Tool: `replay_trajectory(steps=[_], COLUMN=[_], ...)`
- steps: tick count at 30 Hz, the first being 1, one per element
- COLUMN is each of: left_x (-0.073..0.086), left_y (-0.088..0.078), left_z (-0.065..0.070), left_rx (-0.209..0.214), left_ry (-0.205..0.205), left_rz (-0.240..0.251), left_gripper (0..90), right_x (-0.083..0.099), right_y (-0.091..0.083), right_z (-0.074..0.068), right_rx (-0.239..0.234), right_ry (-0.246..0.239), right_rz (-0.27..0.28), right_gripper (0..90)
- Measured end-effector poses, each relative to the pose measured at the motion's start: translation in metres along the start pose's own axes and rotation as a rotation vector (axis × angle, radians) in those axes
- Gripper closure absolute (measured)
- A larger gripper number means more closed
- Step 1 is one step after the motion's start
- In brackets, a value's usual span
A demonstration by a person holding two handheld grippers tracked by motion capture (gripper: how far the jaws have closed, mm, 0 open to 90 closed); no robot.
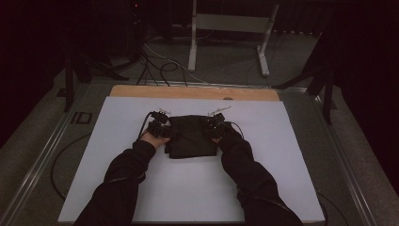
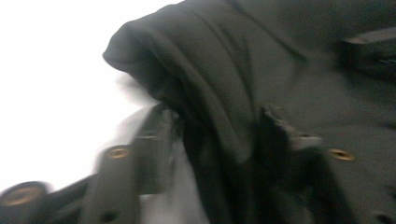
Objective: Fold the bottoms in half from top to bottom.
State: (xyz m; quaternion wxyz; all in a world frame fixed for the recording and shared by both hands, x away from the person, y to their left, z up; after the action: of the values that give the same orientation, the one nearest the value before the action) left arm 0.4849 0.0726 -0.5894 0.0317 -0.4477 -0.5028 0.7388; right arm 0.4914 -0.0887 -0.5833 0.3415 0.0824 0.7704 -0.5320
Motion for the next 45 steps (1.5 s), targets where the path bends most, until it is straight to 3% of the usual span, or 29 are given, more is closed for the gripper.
replay_trajectory(steps=[3,5,11,13,17,26,28,45], left_x=[0.0,0.0,-0.004,-0.005,-0.007,-0.014,-0.015,-0.019], left_y=[0.0,-0.002,-0.007,-0.009,-0.014,-0.03,-0.033,-0.057], left_z=[-0.001,-0.002,0.01,0.015,0.024,0.037,0.036,0.054], left_rx=[-0.015,-0.026,0.055,0.085,0.099,0.133,0.118,0.18], left_ry=[0.001,0.007,0.029,0.046,0.072,0.11,0.121,0.202], left_rz=[-0.004,-0.004,0.019,0.025,0.024,0.032,0.035,0.114], left_gripper=[37.6,26.6,8.6,4.5,0.0,0.0,0.0,0.0], right_x=[0.0,-0.001,-0.003,-0.005,-0.006,-0.009,-0.01,-0.015], right_y=[-0.001,-0.002,-0.008,-0.012,-0.018,-0.025,-0.027,-0.04], right_z=[0.0,0.002,0.003,0.002,-0.002,-0.011,-0.012,-0.026], right_rx=[0.005,0.007,-0.009,-0.02,-0.041,-0.072,-0.073,-0.122], right_ry=[-0.002,0.002,0.005,0.01,-0.019,-0.039,-0.045,-0.077], right_rz=[0.003,0.01,0.027,0.041,0.043,0.039,0.041,0.067], right_gripper=[43.4,31.8,14.3,13.9,11.9,9.9,9.9,10.0])
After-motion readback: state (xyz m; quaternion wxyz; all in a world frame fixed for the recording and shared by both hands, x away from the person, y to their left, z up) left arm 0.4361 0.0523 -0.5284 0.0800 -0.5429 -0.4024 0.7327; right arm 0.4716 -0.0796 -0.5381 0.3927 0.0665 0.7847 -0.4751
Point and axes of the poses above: each handheld gripper's, and its own axes: y roughly forward along the jaws, x roughly out of its underside, z roughly to its right, the point moved 10 cm from there along y, roughly forward along the jaws, and after that the axes turned 13 degrees about y, right-handed, at the moved point
